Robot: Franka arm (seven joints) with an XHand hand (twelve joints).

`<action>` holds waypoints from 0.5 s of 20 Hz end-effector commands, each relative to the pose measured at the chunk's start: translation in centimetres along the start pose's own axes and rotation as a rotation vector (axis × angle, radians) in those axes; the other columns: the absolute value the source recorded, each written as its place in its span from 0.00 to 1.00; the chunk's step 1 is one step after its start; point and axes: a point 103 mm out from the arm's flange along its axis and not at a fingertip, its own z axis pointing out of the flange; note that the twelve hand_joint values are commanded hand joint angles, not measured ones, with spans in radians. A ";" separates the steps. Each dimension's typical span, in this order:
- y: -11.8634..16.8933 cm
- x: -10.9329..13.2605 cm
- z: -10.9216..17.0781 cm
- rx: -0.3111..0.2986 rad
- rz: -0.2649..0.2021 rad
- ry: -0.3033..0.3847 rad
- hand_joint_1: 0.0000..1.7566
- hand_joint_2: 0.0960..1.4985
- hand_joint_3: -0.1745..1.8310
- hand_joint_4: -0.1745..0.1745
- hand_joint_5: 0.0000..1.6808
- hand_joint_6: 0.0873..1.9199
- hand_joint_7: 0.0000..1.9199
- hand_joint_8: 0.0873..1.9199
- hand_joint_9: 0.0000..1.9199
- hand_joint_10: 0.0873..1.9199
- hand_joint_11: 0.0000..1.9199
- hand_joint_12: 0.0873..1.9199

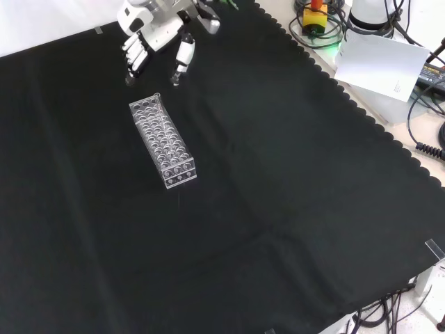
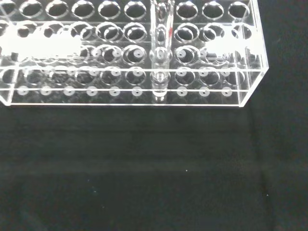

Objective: Pick up the test tube.

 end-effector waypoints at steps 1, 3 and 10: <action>2.5 -1.5 1.5 0.040 0.029 -0.028 0.39 0.71 0.00 0.25 0.17 0.03 0.13 0.46 0.11 0.47 0.00 0.80; 3.1 -1.7 1.7 0.052 0.032 -0.039 0.39 0.71 0.00 0.25 0.17 0.03 0.15 0.46 0.11 0.47 0.00 0.80; 3.9 -1.6 2.3 0.083 0.022 -0.040 0.39 0.71 0.00 0.23 0.19 0.04 0.17 0.47 0.12 0.47 0.00 0.80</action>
